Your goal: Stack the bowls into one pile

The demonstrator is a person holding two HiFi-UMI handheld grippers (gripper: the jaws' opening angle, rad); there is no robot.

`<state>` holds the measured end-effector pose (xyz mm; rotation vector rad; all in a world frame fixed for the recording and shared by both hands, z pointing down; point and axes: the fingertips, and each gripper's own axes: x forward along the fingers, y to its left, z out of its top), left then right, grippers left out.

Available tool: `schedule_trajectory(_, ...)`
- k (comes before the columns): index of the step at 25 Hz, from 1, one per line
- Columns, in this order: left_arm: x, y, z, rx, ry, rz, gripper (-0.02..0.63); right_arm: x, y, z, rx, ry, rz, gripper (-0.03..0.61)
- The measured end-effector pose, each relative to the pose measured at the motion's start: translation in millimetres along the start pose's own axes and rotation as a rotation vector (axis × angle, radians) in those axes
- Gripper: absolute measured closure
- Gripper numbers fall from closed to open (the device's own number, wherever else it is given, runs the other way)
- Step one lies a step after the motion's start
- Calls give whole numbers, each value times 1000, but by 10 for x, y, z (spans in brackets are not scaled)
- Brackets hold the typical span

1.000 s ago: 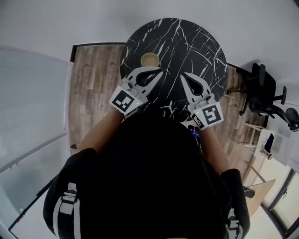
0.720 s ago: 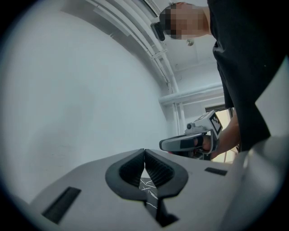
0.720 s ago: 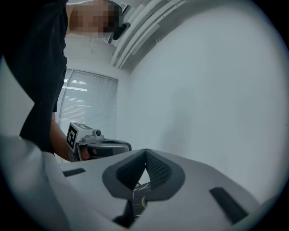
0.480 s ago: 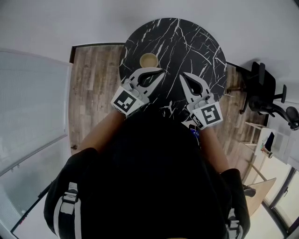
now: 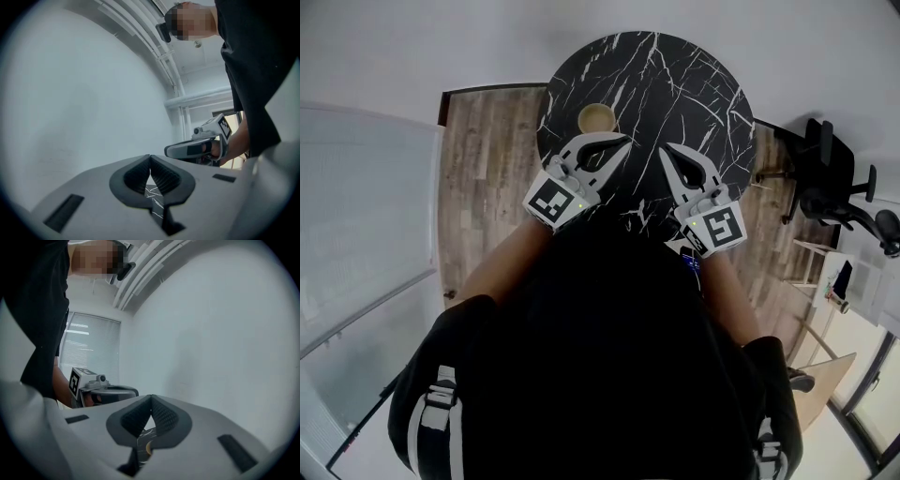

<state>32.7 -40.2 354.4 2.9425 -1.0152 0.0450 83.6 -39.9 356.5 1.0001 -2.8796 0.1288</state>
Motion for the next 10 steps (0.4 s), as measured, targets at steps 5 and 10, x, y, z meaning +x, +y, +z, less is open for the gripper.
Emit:
schedule_trajectory(5, 42, -35, 3, -1, 1, 4, 609, -61, -21, 2, 4, -2, 3, 576)
schedule_trajectory(10, 54, -88, 27, 7, -4, 0, 609, -111, -41, -25, 7, 8, -5, 576)
